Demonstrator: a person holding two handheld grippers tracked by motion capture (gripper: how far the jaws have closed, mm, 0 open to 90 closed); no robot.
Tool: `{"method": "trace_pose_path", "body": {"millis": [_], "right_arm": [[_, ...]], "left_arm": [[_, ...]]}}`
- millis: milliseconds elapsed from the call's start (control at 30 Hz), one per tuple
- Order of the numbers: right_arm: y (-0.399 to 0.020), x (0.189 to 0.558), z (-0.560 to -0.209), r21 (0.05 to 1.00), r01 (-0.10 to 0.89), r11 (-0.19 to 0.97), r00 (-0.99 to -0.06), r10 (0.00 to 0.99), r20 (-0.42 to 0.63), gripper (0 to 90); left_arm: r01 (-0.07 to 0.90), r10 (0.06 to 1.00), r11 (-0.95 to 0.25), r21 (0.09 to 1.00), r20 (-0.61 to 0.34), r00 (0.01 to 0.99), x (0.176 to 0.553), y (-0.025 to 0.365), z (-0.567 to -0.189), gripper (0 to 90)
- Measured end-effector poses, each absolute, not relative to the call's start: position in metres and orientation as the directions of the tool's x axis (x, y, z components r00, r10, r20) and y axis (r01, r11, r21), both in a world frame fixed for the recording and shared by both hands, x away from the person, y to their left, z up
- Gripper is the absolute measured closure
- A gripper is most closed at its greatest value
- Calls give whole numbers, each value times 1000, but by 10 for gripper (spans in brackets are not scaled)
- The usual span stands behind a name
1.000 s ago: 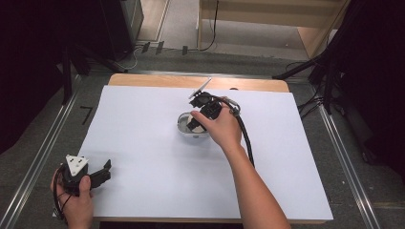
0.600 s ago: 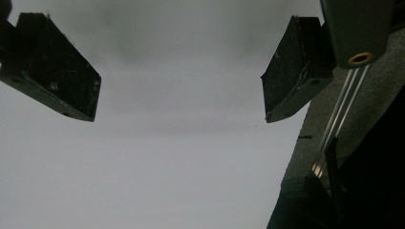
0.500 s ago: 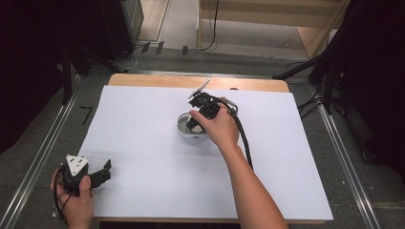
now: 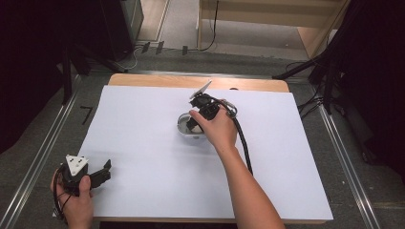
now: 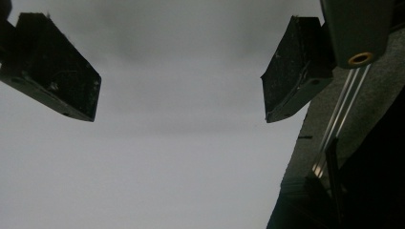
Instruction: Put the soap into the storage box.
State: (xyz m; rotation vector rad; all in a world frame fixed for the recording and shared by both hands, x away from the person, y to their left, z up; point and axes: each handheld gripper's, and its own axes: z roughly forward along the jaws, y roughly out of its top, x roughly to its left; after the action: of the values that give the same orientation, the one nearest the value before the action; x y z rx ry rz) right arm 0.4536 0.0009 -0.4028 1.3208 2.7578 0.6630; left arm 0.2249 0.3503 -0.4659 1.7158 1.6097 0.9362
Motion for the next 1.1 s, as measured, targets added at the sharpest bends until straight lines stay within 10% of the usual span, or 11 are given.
{"method": "trace_pose_path", "body": {"millis": [1100], "right_arm": [[-14,436,-387,447,741,501,-625,758,187,139]], "left_arm": [[574,995,-90,814,101,12,225,349,-466,140]]}}
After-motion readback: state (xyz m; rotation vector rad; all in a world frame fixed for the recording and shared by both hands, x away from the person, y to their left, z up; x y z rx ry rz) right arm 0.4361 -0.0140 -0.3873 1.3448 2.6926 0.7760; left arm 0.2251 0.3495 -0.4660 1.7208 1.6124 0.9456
